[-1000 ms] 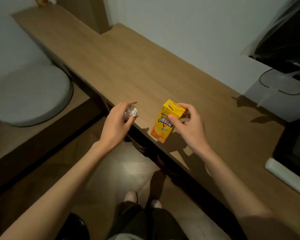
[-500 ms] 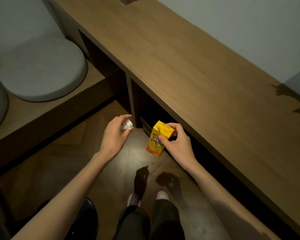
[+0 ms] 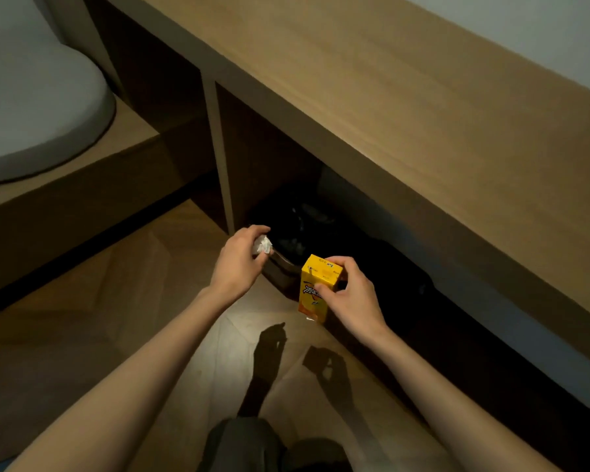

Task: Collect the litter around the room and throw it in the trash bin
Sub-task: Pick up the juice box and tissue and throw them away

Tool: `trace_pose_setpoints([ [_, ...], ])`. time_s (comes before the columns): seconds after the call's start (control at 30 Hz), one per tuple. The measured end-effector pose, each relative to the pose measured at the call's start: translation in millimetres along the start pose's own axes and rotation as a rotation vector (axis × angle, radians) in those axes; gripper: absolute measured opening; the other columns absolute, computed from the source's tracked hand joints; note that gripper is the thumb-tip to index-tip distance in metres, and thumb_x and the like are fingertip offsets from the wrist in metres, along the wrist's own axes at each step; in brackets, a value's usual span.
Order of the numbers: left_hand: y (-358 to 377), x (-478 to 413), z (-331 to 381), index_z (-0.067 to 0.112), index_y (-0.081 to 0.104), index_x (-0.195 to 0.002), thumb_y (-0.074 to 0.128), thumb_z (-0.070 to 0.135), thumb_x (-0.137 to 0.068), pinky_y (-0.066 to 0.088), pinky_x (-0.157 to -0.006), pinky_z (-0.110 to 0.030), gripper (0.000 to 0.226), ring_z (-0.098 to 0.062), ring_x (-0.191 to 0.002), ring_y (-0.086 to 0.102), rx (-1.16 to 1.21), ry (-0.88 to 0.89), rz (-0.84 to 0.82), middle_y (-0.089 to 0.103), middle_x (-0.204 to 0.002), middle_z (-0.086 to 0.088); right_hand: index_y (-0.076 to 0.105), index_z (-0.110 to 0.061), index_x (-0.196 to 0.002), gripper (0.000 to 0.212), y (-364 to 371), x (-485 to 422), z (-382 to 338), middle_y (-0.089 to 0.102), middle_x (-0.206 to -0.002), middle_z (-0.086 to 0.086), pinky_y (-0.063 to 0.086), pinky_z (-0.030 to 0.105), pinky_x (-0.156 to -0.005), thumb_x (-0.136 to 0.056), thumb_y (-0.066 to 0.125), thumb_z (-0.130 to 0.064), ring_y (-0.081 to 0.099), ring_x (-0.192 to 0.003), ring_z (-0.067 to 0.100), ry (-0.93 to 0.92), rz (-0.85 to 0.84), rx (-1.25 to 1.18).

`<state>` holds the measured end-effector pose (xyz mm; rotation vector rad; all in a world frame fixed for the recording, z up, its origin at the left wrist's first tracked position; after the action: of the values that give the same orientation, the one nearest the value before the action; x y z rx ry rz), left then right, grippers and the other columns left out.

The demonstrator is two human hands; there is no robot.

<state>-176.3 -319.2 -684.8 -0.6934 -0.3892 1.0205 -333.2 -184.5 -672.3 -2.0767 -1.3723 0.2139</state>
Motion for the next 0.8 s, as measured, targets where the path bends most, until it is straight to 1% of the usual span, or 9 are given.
trace_pose_setpoints([
  [0.1,49,-28,-27,0.017,0.05,-0.13,0.062,0.013,-0.087,0.043,-0.097,-0.029,0.045,-0.018,-0.118,0.053,-0.008,0.06,0.005,0.055,-0.129,-0.004,0.047,-0.029,-0.126,0.046,12,-24,42,0.055,-0.122,-0.007,0.055,0.039,-0.089,-0.086,0.069,-0.026,0.058,-0.112,0.016,-0.034,0.084,0.012],
  [0.17,81,-49,-43,0.016,0.05,-0.13,0.062,0.014,-0.088,0.045,-0.099,-0.032,0.044,-0.019,-0.119,0.052,-0.022,0.111,-0.003,0.055,-0.13,-0.005,0.047,-0.025,-0.129,0.047,16,-40,67,0.056,-0.122,-0.006,0.055,0.033,-0.09,-0.087,0.068,-0.024,0.056,-0.114,0.013,-0.048,0.144,0.011],
  [0.27,127,-78,-68,0.014,0.051,-0.128,0.06,0.016,-0.089,0.047,-0.096,-0.039,0.04,-0.023,-0.116,0.053,-0.073,0.161,-0.023,0.055,-0.127,-0.008,0.047,-0.024,-0.128,0.044,16,-59,101,0.056,-0.113,-0.007,0.049,0.02,-0.079,-0.088,0.066,-0.023,0.056,-0.105,0.01,-0.068,0.221,0.019],
  [0.33,155,-95,-82,0.009,0.052,-0.124,0.058,0.016,-0.09,0.048,-0.091,-0.042,0.035,-0.027,-0.111,0.055,-0.134,0.154,-0.042,0.056,-0.121,-0.012,0.049,-0.026,-0.124,0.044,13,-71,122,0.057,-0.113,-0.005,0.047,0.023,-0.082,-0.085,0.069,-0.022,0.055,-0.103,0.011,-0.079,0.312,0.004],
  [0.4,179,-105,-94,0.007,0.051,-0.127,0.057,0.014,-0.089,0.048,-0.092,-0.043,0.039,-0.031,-0.112,0.054,-0.206,0.13,-0.046,0.056,-0.122,-0.015,0.052,-0.024,-0.123,0.045,11,-79,143,0.057,-0.113,-0.004,0.045,0.028,-0.088,-0.082,0.072,-0.018,0.054,-0.102,0.012,-0.064,0.383,-0.025],
  [0.5,207,-109,-112,0.013,0.04,-0.14,0.057,0.013,-0.089,0.042,-0.101,-0.044,0.053,-0.033,-0.119,0.05,-0.215,0.109,-0.017,0.049,-0.134,-0.015,0.055,-0.016,-0.121,0.046,6,-87,170,0.059,-0.109,0.0,0.044,0.028,-0.089,-0.079,0.073,-0.011,0.056,-0.099,0.015,-0.095,0.489,-0.021],
  [0.6,226,-100,-128,0.015,0.04,-0.139,0.051,0.017,-0.093,0.026,-0.113,-0.046,0.048,-0.028,-0.128,0.043,-0.233,0.127,-0.013,0.049,-0.136,-0.011,0.055,-0.012,-0.121,0.047,2,-94,198,0.06,-0.114,0.008,0.046,0.036,-0.093,-0.078,0.074,-0.01,0.056,-0.105,0.023,-0.089,0.594,0.016],
  [0.7,239,-84,-136,0.016,0.044,-0.136,0.042,0.027,-0.097,0.016,-0.116,-0.046,0.04,-0.024,-0.132,0.038,-0.343,0.161,-0.089,0.053,-0.131,-0.007,0.052,-0.014,-0.123,0.047,4,-102,222,0.058,-0.12,0.011,0.047,0.049,-0.096,-0.08,0.073,-0.015,0.053,-0.114,0.031,0.0,0.591,0.053],
  [0.8,244,-68,-140,0.018,0.043,-0.137,0.037,0.033,-0.099,0.008,-0.117,-0.045,0.042,-0.024,-0.142,0.023,-0.449,0.23,-0.132,0.044,-0.142,-0.006,0.05,-0.013,-0.128,0.047,11,-108,242,0.055,-0.127,0.013,0.042,0.049,-0.101,-0.085,0.068,-0.014,0.047,-0.122,0.034,0.096,0.513,0.092],
])
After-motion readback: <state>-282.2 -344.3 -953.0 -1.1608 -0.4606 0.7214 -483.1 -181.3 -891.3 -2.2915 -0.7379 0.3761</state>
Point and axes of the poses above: each hand's wrist, its own x-axis away from the middle knuckle, its own y-axis out of the palm, z = x × y, the point moved 1 cm from there along -x, towards the middle knuckle
